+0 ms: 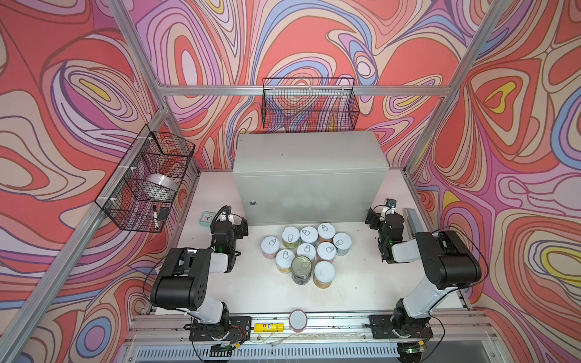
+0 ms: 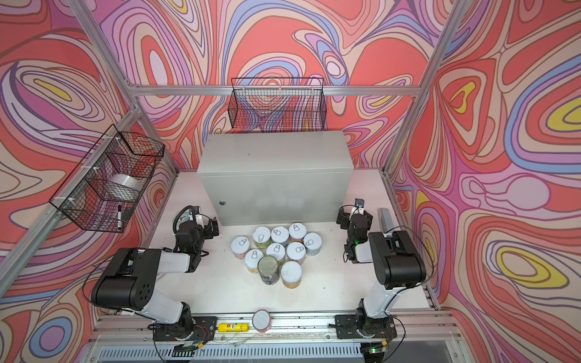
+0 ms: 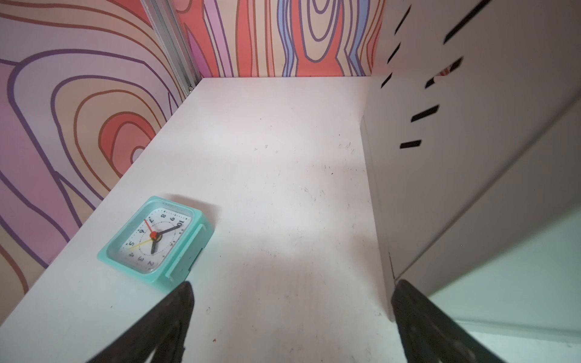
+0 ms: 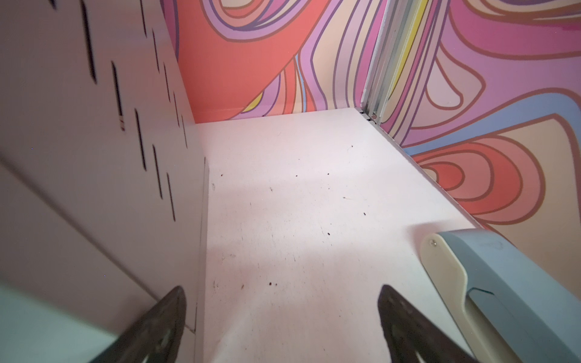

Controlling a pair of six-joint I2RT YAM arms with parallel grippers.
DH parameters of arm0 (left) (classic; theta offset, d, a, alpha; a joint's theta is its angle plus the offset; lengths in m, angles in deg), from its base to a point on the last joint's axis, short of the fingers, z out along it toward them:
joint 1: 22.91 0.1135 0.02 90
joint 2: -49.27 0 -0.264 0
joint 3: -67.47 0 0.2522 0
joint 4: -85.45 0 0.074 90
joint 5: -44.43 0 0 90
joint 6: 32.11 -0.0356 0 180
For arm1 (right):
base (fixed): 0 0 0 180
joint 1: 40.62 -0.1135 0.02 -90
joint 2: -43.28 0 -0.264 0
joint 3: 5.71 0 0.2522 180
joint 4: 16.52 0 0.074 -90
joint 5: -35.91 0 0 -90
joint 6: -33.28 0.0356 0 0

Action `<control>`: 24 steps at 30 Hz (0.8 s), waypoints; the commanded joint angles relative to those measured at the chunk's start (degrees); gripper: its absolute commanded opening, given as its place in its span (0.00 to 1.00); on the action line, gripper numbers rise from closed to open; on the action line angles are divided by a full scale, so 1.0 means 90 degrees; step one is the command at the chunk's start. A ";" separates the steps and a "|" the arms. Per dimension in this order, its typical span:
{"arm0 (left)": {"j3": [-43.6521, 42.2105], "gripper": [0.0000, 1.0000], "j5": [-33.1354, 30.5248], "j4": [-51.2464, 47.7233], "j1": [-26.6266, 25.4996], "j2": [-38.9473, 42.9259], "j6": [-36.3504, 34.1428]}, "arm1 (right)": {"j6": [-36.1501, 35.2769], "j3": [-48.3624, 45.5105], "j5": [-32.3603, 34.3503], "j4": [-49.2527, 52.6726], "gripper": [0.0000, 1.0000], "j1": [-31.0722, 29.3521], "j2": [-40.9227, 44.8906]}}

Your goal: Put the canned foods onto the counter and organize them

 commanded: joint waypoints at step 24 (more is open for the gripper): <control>0.1154 1.00 -0.2278 -0.5291 -0.1320 0.3608 0.1788 | 0.2078 0.1428 0.1407 0.6200 0.98 -0.1052 0.2848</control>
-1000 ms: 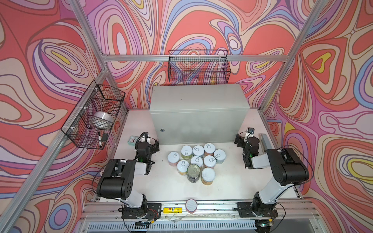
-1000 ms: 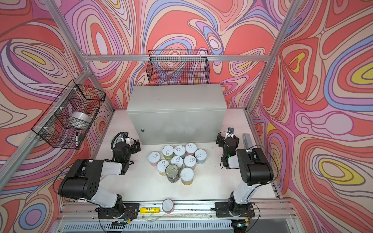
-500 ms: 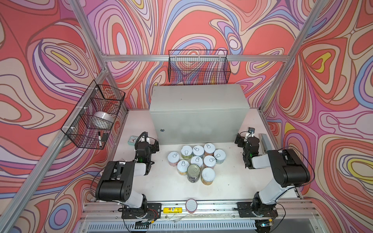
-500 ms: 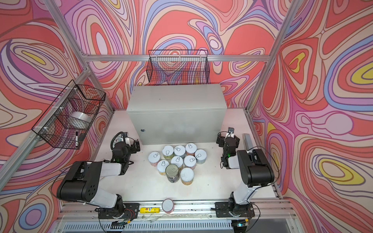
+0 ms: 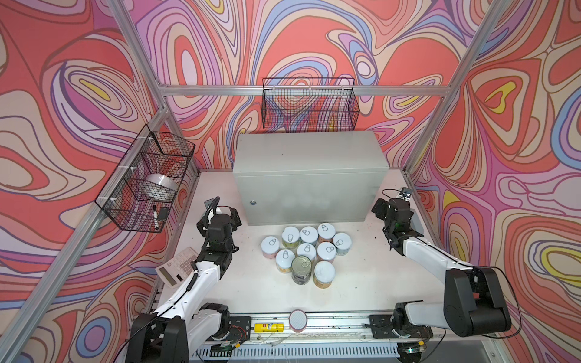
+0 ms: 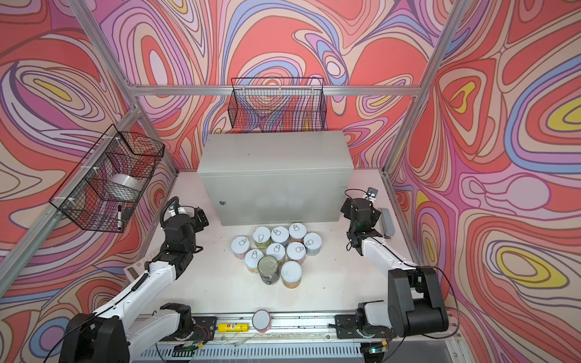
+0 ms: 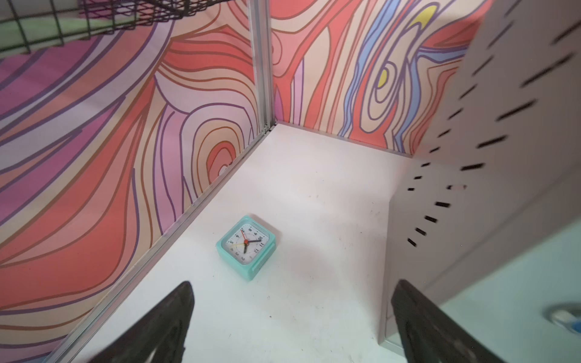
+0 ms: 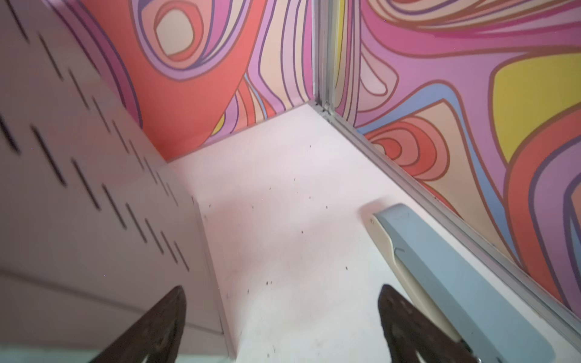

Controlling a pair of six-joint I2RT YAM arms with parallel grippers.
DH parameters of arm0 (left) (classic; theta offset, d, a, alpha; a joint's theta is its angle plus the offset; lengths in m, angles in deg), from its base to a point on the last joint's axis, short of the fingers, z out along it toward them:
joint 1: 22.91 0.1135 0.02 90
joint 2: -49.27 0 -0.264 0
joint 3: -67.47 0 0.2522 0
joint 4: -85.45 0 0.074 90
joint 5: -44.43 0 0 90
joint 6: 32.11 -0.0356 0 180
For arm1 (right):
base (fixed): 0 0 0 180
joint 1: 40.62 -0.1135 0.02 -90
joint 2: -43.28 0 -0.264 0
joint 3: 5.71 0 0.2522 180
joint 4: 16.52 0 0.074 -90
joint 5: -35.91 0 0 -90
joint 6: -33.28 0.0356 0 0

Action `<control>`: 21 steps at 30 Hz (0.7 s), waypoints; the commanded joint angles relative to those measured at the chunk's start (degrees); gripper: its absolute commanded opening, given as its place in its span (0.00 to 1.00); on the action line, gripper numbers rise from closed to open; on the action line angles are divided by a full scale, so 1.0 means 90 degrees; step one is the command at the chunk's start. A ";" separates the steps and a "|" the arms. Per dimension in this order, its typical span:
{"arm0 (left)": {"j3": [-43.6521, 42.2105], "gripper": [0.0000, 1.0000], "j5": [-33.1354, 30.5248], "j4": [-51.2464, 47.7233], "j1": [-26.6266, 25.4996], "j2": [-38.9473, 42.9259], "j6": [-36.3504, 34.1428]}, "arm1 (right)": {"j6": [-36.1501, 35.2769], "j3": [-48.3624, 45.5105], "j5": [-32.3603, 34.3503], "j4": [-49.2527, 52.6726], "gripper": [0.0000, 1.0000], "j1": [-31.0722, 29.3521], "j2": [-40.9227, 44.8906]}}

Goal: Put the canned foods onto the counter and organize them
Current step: 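Move the left gripper over the gold-lidded can while the right gripper approaches the cans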

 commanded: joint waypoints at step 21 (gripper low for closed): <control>0.1373 1.00 0.1545 -0.5178 -0.3673 0.2437 0.1291 | 0.0865 0.0190 -0.1938 0.4456 0.98 -0.2620 0.2914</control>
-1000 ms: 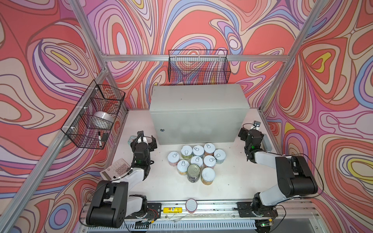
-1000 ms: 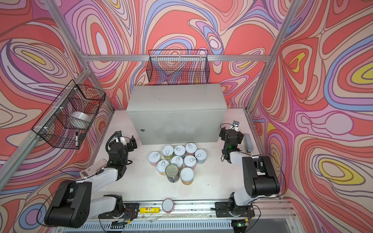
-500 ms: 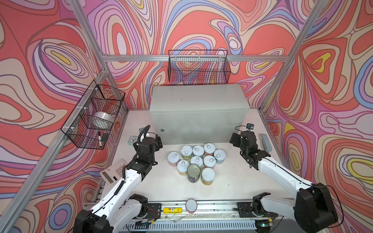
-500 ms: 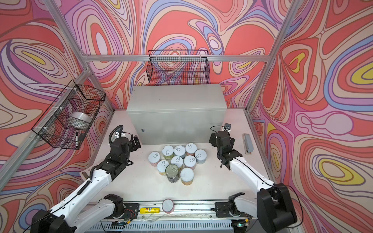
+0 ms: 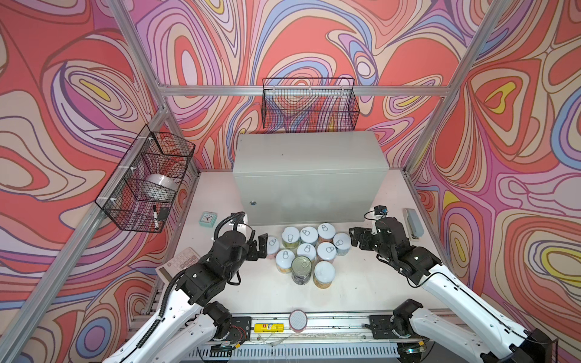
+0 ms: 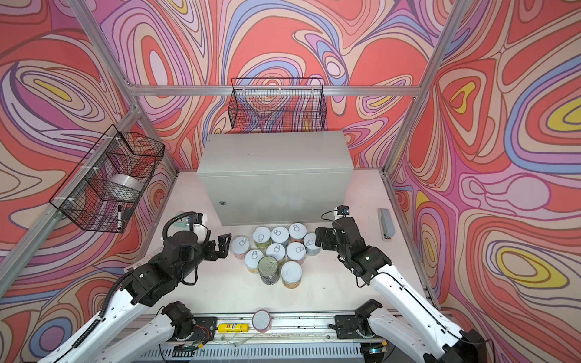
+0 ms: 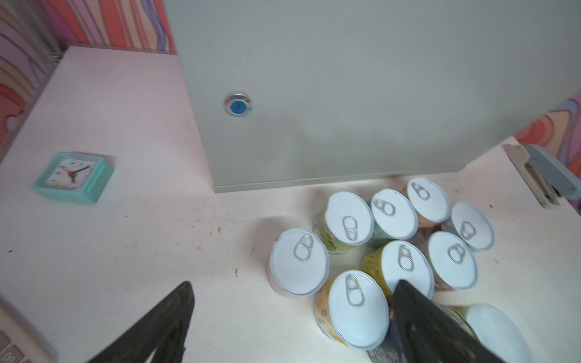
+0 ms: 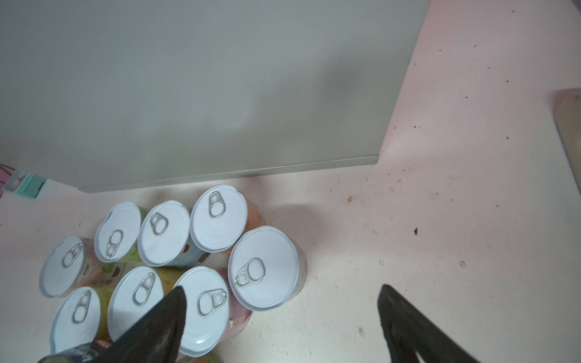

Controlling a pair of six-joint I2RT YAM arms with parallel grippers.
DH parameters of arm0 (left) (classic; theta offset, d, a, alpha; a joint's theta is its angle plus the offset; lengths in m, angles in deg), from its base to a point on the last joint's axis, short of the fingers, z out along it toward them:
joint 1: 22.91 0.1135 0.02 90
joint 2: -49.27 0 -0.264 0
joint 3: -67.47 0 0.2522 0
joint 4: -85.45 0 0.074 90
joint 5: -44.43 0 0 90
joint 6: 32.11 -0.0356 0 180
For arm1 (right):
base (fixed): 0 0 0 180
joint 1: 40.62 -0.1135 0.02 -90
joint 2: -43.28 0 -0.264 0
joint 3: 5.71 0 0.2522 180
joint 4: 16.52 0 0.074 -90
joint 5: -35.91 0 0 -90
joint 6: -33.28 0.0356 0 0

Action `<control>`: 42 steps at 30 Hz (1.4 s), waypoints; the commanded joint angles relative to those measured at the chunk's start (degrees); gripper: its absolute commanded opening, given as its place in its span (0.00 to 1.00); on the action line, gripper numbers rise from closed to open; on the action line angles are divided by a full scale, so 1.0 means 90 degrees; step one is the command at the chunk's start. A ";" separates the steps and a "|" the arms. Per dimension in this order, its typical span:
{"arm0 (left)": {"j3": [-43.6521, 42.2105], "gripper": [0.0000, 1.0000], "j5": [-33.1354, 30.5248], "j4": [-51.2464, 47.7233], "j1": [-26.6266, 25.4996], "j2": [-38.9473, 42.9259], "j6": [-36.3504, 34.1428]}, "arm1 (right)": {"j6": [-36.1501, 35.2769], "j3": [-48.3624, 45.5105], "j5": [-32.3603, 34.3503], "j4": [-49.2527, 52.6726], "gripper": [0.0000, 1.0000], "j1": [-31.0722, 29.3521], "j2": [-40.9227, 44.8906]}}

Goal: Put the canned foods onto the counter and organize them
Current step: 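Move the left gripper over the gold-lidded can while the right gripper approaches the cans, then lower the left gripper around the gold-lidded dark blue can and close it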

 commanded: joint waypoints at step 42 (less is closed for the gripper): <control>-0.1640 1.00 -0.0983 0.3548 -0.3676 -0.2727 0.0710 | 0.0080 -0.0314 0.0086 -0.0245 0.98 -0.0446 -0.0317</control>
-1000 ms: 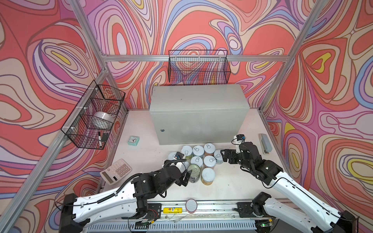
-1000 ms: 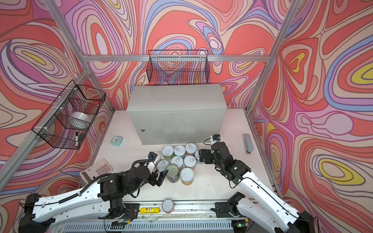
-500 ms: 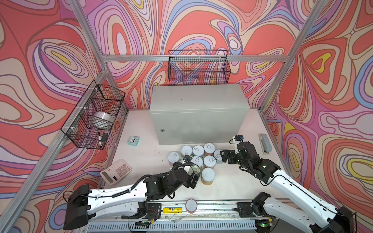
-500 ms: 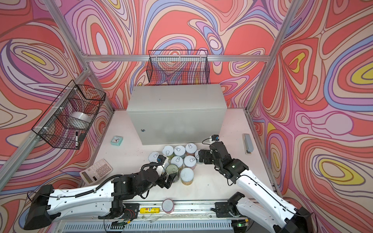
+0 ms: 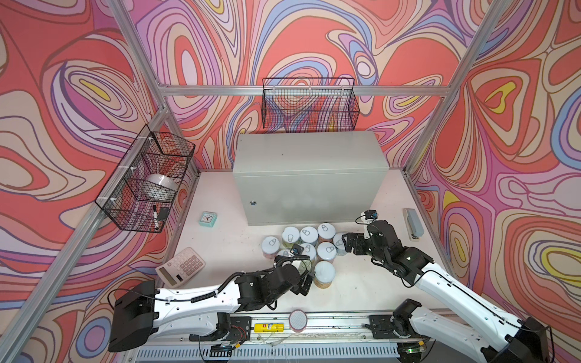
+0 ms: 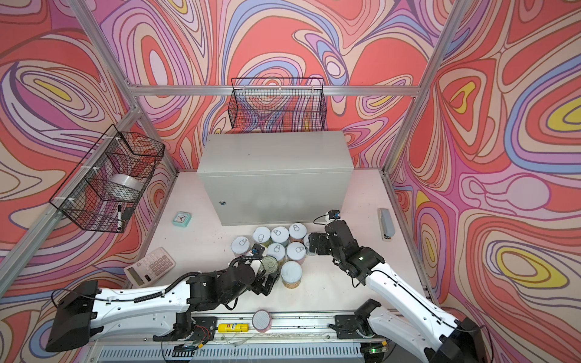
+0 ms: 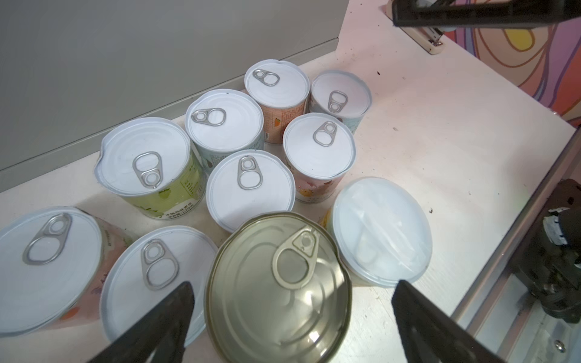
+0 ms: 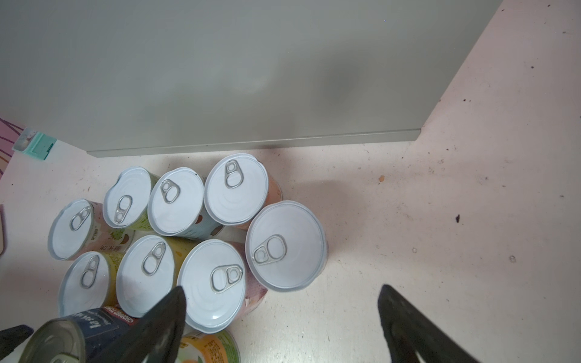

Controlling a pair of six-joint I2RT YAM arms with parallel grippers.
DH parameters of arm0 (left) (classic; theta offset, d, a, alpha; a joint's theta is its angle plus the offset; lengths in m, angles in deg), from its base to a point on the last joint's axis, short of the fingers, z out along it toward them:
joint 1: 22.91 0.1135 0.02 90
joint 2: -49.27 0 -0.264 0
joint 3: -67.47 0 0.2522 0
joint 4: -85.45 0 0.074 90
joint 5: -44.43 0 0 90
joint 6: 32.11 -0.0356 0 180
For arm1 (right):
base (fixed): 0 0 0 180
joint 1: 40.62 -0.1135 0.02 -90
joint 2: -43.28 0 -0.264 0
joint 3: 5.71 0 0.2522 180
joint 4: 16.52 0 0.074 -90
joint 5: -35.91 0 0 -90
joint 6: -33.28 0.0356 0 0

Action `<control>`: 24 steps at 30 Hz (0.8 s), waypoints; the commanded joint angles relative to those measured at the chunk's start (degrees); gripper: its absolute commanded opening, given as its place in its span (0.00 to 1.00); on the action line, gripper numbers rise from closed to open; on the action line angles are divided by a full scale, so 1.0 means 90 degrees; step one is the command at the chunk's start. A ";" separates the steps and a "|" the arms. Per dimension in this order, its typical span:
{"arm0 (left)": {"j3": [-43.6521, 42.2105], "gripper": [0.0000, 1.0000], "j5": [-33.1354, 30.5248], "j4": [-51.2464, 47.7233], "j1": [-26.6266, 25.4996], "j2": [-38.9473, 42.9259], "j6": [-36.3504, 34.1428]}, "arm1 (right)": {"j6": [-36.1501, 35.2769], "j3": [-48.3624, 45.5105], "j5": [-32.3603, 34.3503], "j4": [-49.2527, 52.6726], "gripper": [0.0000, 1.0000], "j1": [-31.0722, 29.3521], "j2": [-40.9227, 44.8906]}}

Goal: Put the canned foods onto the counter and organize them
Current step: 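Lower the left gripper around the gold-lidded dark blue can and close it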

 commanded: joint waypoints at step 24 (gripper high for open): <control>-0.0270 0.96 -0.0842 0.0880 -0.0041 -0.0909 0.0443 | 0.0018 -0.0198 0.0253 -0.0261 0.98 -0.0037 -0.0245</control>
